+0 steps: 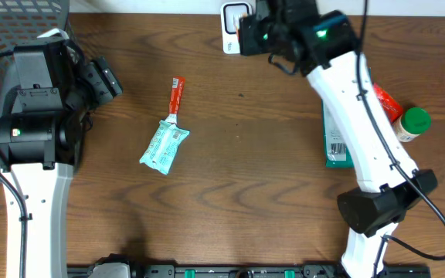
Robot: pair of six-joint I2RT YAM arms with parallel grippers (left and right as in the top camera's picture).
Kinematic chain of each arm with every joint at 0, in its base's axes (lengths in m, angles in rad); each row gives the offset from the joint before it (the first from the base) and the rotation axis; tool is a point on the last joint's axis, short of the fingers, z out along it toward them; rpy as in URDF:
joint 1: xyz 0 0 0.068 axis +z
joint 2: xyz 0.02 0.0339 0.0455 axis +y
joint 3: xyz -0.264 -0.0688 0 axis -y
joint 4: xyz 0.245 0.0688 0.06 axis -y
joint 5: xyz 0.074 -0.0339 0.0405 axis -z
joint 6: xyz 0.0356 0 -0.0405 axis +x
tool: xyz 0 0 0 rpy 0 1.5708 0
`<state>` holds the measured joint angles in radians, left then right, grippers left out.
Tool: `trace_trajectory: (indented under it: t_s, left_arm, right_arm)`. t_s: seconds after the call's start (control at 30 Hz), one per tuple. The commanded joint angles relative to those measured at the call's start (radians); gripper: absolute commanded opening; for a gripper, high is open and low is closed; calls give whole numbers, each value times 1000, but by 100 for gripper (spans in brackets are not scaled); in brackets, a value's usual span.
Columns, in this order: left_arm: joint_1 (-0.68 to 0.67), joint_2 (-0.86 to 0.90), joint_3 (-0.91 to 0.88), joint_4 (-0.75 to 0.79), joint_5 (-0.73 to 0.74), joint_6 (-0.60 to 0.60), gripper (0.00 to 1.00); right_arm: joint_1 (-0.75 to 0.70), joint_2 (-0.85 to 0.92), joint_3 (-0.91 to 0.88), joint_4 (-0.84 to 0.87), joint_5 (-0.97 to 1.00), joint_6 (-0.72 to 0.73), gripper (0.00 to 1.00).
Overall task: Scan the item barcode
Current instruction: 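Hold the Kleenex pack in front of the scanner with right gripper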
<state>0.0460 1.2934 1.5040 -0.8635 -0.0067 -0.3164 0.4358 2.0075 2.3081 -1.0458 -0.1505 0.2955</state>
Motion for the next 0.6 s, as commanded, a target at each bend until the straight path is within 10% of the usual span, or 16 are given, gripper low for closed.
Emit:
trace_trajectory:
  t_s: [0.0, 0.57]
  left_arm:
    - [4, 0, 11, 0, -5, 5, 84]
    - [4, 0, 11, 0, -5, 5, 84]
  right_arm:
    - [-57, 21, 25, 31, -207, 49, 1]
    - [-163, 308, 23, 511, -349, 273, 1]
